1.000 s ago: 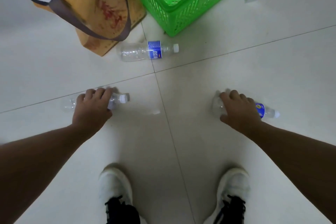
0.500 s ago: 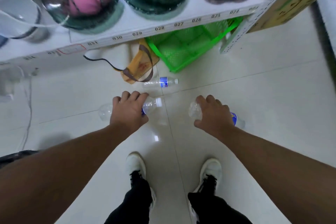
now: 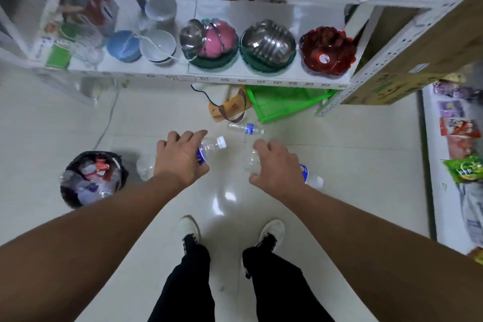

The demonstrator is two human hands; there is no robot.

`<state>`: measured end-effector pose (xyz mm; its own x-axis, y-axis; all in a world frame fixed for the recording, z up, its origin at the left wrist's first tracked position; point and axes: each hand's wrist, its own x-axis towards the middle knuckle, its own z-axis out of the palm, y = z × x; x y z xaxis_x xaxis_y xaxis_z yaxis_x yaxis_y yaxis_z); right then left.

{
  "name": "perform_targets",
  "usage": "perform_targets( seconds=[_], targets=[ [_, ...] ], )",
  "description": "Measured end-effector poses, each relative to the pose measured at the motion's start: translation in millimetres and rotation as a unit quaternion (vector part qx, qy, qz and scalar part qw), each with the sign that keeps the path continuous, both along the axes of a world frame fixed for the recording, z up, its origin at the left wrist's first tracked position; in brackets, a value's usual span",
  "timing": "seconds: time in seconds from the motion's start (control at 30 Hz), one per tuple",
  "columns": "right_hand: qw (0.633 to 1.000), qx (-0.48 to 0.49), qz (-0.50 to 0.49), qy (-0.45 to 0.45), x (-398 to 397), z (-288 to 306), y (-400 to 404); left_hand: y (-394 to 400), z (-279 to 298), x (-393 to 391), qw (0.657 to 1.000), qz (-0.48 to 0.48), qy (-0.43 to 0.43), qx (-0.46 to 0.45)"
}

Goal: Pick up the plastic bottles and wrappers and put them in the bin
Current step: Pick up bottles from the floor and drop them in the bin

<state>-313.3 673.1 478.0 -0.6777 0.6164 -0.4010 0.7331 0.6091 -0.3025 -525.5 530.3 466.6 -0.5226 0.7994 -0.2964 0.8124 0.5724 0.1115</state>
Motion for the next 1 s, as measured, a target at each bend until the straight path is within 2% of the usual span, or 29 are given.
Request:
perform_targets(
  seconds=[0.13,0.23,0.53,0.7,0.83,1.0],
  targets=[
    [0.998,0.007,0.044,0.043,-34,35,-47,-57,38,-10,0.994,0.097,-0.037,0.022],
    [0.996,-0.005,0.075,0.056,-61,49,-89,-111,52,-27,0.991,0.130,-0.035,0.015],
    [0.980,-0.027,0.184,0.070,-144,36,-249,-331,61,-70,0.977,0.212,0.018,0.021],
    [0.970,-0.027,0.225,0.087,-185,28,-323,-435,52,-84,0.958,0.287,0.025,0.021],
    [0.966,-0.032,0.234,0.107,-218,19,-342,-467,40,-101,0.942,0.334,0.018,-0.006],
    [0.959,-0.090,0.246,0.106,-265,0,-331,-462,21,-122,0.918,0.395,-0.022,-0.008]
  ],
)
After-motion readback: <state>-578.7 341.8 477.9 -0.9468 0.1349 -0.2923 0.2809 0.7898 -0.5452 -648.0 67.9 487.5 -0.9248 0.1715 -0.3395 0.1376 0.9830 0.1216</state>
